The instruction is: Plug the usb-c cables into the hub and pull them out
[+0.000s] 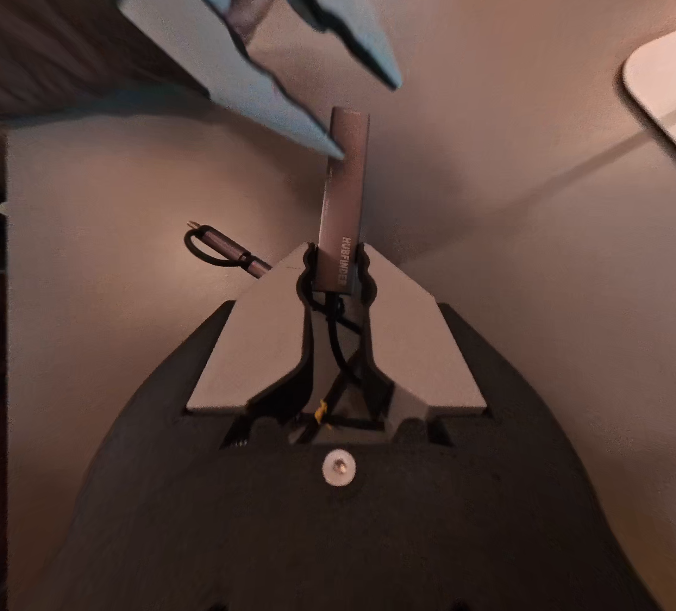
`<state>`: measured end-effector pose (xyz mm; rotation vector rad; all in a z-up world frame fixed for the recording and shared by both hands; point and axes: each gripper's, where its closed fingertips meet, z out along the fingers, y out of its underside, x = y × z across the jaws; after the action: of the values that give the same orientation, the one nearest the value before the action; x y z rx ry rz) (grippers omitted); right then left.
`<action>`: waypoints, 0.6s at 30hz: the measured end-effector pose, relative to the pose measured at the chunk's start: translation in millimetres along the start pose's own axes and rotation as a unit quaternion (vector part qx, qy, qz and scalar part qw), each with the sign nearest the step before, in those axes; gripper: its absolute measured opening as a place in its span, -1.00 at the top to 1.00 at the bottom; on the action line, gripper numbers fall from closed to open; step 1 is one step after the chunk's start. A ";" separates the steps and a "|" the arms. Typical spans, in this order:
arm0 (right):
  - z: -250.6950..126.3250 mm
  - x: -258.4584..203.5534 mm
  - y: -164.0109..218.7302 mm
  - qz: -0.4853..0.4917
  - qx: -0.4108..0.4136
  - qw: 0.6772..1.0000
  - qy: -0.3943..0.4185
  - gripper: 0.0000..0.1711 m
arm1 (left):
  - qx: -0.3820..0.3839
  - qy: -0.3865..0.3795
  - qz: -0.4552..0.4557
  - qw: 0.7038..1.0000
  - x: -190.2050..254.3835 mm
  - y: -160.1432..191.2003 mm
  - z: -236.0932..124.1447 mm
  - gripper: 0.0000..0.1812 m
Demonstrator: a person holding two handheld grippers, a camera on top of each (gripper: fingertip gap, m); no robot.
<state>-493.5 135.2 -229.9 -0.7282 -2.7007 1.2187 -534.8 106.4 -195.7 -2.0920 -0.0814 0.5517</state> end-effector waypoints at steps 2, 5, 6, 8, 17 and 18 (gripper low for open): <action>-12.4 1.9 -0.4 -0.005 0.008 1.000 -0.005 0.78 | 0.001 0.002 0.040 0.999 8.7 0.7 1.8 0.64; -24.1 9.0 3.8 -0.007 0.014 1.000 0.005 0.77 | 0.013 0.036 0.069 0.997 26.3 -5.2 -3.2 0.56; -27.1 10.8 4.5 -0.003 0.017 1.000 0.004 0.78 | 0.013 0.044 0.078 0.996 29.7 -5.1 -5.3 0.48; -32.2 12.0 3.6 0.006 0.027 1.000 -0.003 0.78 | 0.009 0.034 0.104 0.994 28.7 -0.8 -7.7 0.44; -30.2 -22.2 1.8 -0.040 0.026 0.996 -0.077 0.77 | 0.066 0.017 0.229 0.971 48.6 -11.1 -13.9 0.85; -30.4 -20.5 1.6 -0.041 0.026 0.996 -0.073 0.77 | 0.071 0.015 0.242 0.968 50.0 -14.1 -16.3 0.86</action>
<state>-466.6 147.5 -208.2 -0.5369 -2.7695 1.3675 -481.1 114.9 -194.3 -1.9789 0.4850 0.7889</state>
